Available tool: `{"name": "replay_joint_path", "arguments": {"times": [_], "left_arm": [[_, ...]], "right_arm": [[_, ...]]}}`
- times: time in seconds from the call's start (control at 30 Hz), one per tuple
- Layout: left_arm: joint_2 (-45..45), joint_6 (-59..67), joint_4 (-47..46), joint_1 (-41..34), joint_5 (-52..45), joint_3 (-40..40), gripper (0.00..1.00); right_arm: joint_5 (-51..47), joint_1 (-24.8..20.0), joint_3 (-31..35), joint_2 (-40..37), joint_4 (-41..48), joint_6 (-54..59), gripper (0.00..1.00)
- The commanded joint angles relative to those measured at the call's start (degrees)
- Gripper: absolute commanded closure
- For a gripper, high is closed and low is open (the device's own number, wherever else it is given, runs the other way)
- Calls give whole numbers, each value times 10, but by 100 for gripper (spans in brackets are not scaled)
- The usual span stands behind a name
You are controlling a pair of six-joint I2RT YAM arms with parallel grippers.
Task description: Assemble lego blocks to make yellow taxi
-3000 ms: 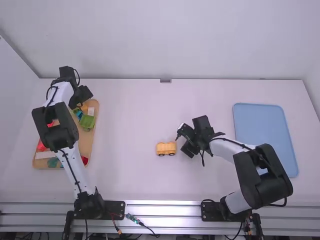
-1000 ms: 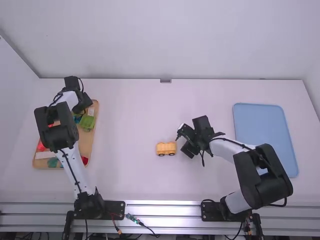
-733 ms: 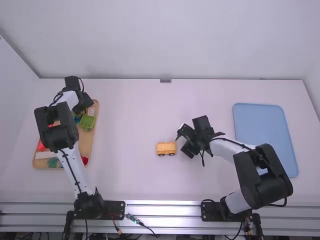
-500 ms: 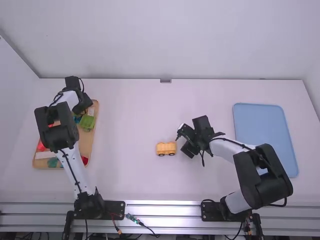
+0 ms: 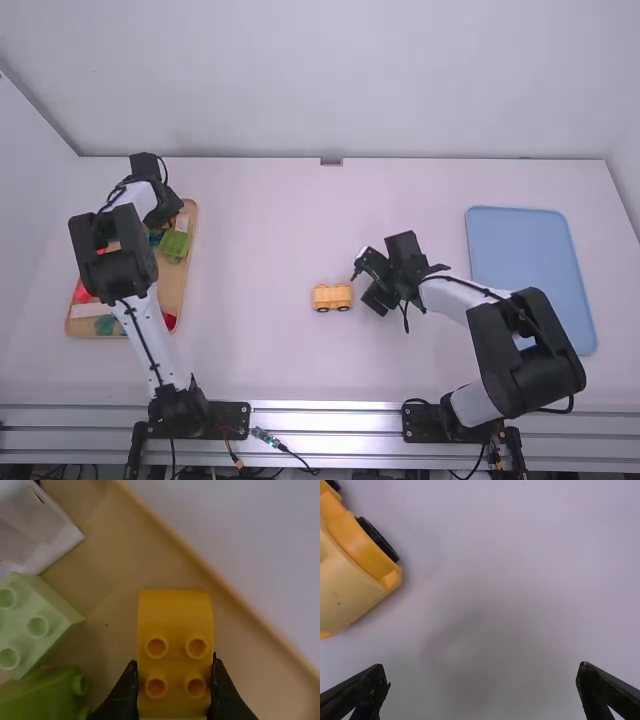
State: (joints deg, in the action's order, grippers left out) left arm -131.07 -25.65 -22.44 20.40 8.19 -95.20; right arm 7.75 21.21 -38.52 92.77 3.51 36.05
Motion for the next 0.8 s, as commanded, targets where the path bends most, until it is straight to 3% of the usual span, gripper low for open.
{"name": "replay_joint_path", "arguments": {"times": [0.0, 0.2, 0.37, 0.5, 0.57, 0.77], "left_arm": [[2, -7, -11, -1, -10, 21, 98], [59, 14, -24, -2, -11, 21, 98], [131, 51, -14, -16, -11, 56, 99], [217, 110, 74, -43, -23, 155, 99], [277, 207, 150, -66, -80, 236, 99], [375, 436, 199, -110, -251, 348, 98]], "right_arm": [[23, 2, -13, -14, -3, -2, 1], [94, -22, -13, -14, -14, 4, 1], [223, -58, -3, -14, -17, 70, 1], [294, -81, 28, -14, -63, 98, 1], [299, -80, 48, -14, -96, 98, 1], [318, -80, 75, -14, -139, 99, 1]]}}
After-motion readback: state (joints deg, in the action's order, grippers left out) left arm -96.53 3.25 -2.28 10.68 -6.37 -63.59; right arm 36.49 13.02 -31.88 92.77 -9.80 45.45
